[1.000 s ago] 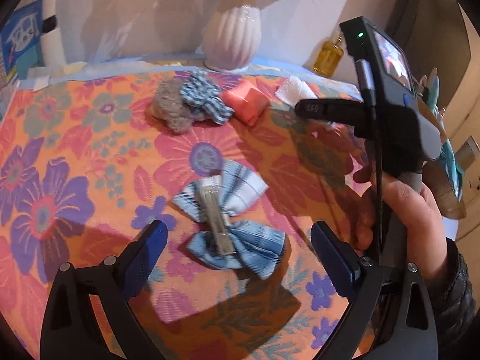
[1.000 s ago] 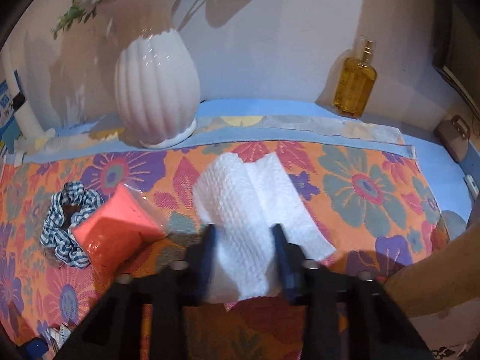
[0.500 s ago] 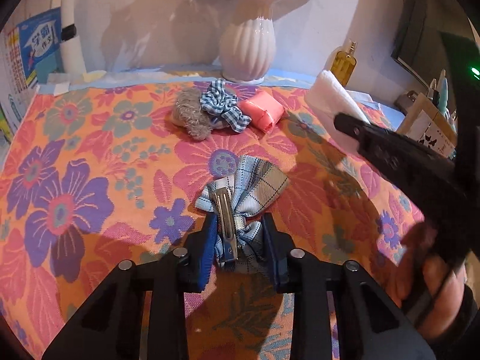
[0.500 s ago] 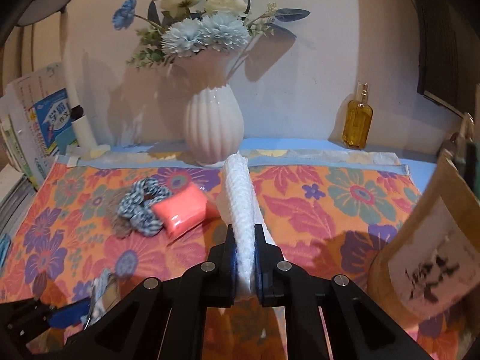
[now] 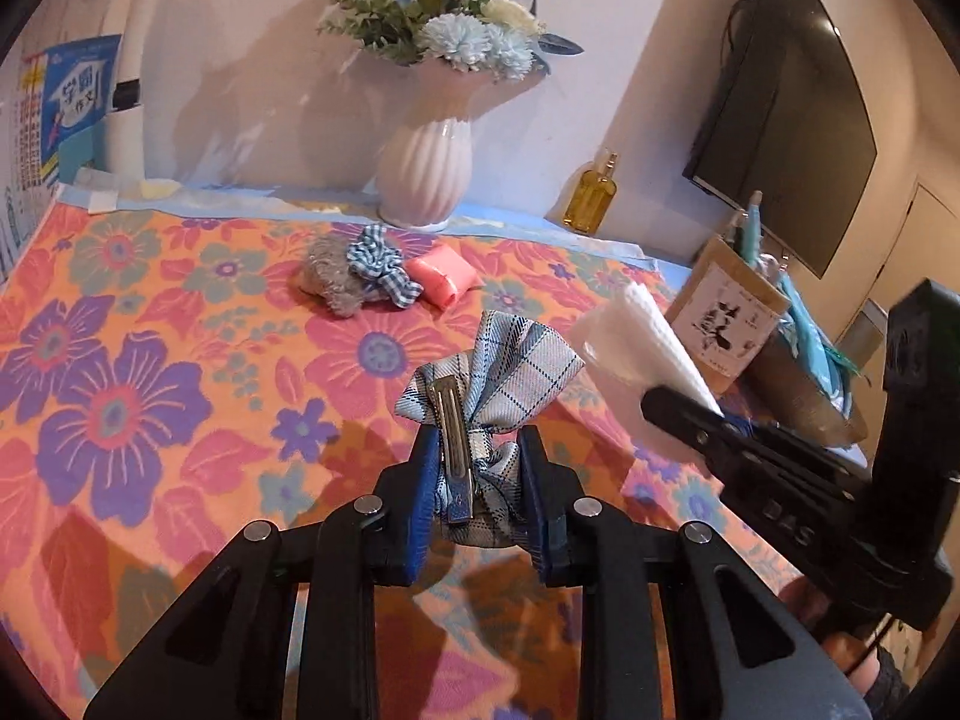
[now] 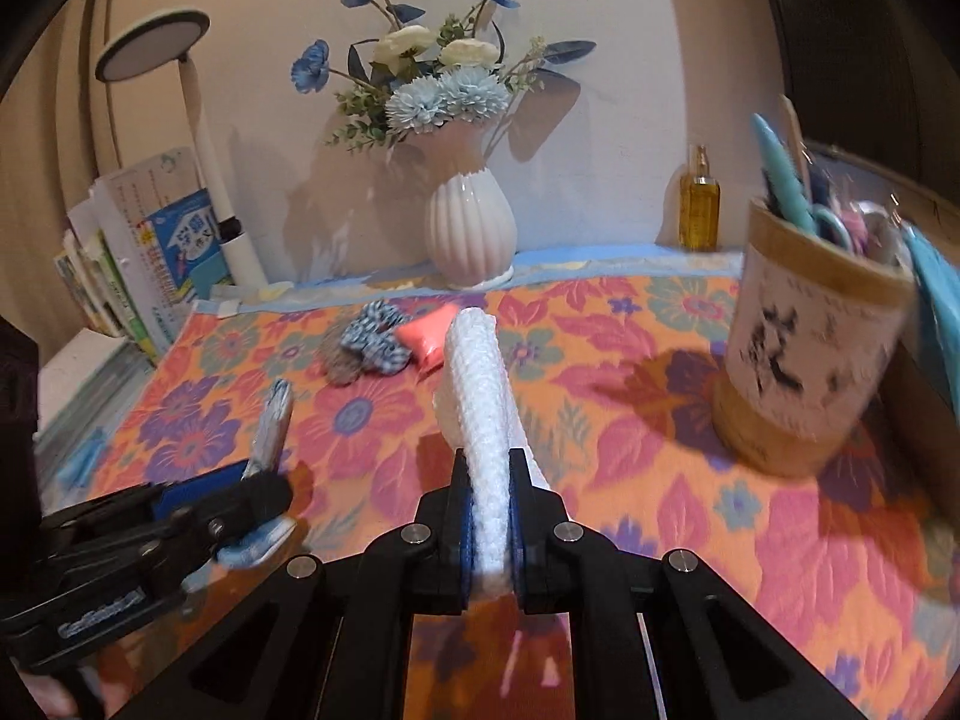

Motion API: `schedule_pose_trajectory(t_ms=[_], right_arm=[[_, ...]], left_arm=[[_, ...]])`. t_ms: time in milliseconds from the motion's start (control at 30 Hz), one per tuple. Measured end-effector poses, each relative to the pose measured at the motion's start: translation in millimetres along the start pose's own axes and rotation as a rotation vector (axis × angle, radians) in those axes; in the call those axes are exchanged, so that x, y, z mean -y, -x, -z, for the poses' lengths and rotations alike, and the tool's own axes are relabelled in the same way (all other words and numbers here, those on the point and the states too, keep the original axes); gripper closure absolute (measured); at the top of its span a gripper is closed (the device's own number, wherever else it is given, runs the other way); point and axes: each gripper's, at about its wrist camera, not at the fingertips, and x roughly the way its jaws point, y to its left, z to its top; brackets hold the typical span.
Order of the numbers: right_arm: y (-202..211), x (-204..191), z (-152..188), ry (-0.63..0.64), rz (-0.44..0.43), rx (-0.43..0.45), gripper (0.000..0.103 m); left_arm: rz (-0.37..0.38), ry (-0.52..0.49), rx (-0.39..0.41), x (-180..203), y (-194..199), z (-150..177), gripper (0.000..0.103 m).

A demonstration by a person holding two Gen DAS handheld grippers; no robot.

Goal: Organize soft objects
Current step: 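Carry the bow and towel to the glass bowl and open both tools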

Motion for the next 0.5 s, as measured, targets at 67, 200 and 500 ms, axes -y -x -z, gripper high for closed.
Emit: schedule_pose_trajectory(t_ms=[67, 200, 500], right_arm=[[12, 3, 6, -0.04, -0.044, 0.002, 0.094], [38, 7, 2, -0.063, -0.074, 0.034, 0.094], [118, 75, -52, -0.265, -0.183, 0.116, 0.094]], left_arm=[[0.014, 0.001, 0.004, 6, 6, 0, 0.081], [0.039, -0.033, 0.045, 29, 23, -9, 0.081], [0.112, -0.188, 0.2, 130, 50, -60, 0.081]])
